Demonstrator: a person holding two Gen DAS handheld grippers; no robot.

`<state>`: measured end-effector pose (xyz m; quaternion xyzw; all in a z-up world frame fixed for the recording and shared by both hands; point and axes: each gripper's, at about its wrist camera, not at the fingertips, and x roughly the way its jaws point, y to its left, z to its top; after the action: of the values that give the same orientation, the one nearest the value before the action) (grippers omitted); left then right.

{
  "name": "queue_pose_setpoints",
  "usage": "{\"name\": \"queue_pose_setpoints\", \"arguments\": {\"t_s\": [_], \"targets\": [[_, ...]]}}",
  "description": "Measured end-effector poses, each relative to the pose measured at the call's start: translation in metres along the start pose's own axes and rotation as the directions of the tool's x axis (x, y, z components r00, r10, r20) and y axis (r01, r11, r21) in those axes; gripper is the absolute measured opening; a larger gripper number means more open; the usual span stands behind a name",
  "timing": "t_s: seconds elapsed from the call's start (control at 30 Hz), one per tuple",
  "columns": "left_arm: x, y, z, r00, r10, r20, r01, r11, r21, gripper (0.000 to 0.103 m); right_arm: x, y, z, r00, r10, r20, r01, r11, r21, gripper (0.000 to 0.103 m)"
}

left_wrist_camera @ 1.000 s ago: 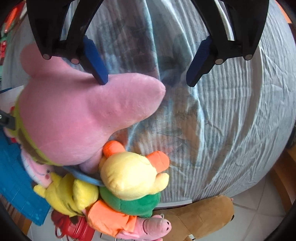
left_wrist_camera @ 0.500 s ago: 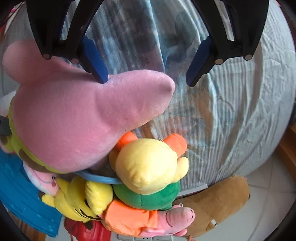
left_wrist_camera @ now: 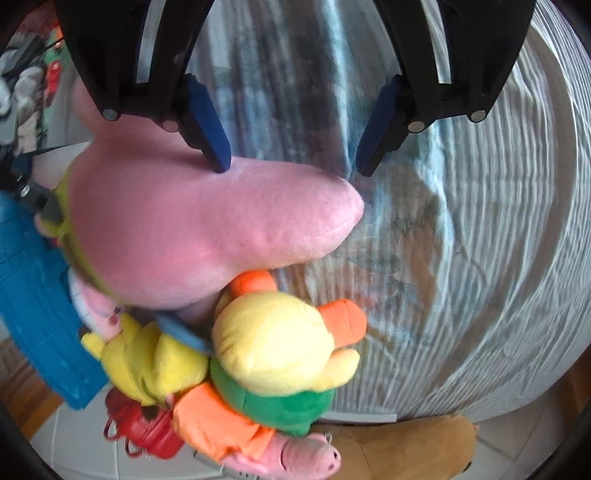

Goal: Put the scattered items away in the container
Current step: 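Close the left tool on the starfish's pink arm while the right tool grips its green shirt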

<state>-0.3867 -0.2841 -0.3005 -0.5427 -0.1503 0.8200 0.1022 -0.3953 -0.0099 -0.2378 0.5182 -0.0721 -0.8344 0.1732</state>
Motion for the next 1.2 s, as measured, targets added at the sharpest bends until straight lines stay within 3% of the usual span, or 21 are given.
{"name": "queue_pose_setpoints", "arguments": {"t_s": [0.07, 0.17, 0.27, 0.33, 0.37, 0.47, 0.57, 0.73, 0.97, 1.1, 1.2], "targets": [[-0.014, -0.003, 0.001, 1.0, 0.001, 0.031, 0.0, 1.0, -0.015, 0.07, -0.01, 0.009, -0.003, 0.999, -0.04, 0.011, 0.041, 0.997, -0.067, 0.072], [-0.022, -0.007, 0.004, 0.998, 0.032, 0.053, -0.031, 0.999, -0.016, 0.07, -0.024, 0.015, -0.002, 0.997, -0.061, 0.045, 0.066, 0.991, -0.113, 0.072], [-0.01, -0.006, 0.007, 0.999, 0.046, 0.025, -0.045, 0.998, -0.039, 0.072, -0.037, 0.019, 0.007, 0.994, -0.067, 0.09, 0.078, 0.989, -0.128, 0.072], [-0.001, -0.005, 0.006, 0.999, 0.052, 0.004, -0.052, 0.997, -0.056, 0.088, -0.041, 0.02, 0.012, 0.992, -0.067, 0.105, 0.083, 0.985, -0.151, 0.076], [0.004, -0.003, 0.006, 0.998, 0.056, 0.0, -0.056, 0.996, -0.067, 0.091, -0.036, 0.02, 0.015, 0.994, -0.066, 0.086, 0.079, 0.983, -0.164, 0.085], [0.013, 0.004, 0.008, 0.998, 0.055, -0.01, -0.056, 0.993, -0.107, 0.102, -0.01, 0.014, 0.017, 0.999, -0.028, 0.018, 0.031, 0.984, -0.174, 0.089], [0.016, 0.009, 0.005, 0.998, 0.054, -0.028, -0.057, 0.991, -0.122, 0.102, 0.021, 0.006, 0.007, 0.991, 0.074, -0.114, -0.085, 0.992, -0.094, 0.088], [0.005, 0.012, -0.006, 0.998, 0.066, -0.018, -0.067, 0.994, -0.088, 0.102, 0.012, 0.008, -0.027, 0.983, 0.113, -0.143, -0.125, 0.989, -0.078, 0.087], [0.003, 0.004, -0.002, 0.999, 0.03, 0.023, -0.027, 0.992, -0.123, 0.1, -0.002, 0.007, -0.02, 1.0, 0.016, -0.013, -0.018, 0.991, -0.129, 0.087], [0.004, -0.015, 0.005, 0.993, 0.089, 0.073, -0.09, 0.996, 0.018, 0.101, 0.011, -0.001, -0.014, 0.998, 0.059, -0.031, -0.062, 0.992, -0.108, 0.087], [0.005, -0.018, 0.007, 0.993, 0.061, 0.098, -0.073, 0.989, 0.129, 0.101, 0.02, -0.018, -0.013, 0.993, 0.11, -0.042, -0.112, 0.993, -0.04, 0.087]]}}
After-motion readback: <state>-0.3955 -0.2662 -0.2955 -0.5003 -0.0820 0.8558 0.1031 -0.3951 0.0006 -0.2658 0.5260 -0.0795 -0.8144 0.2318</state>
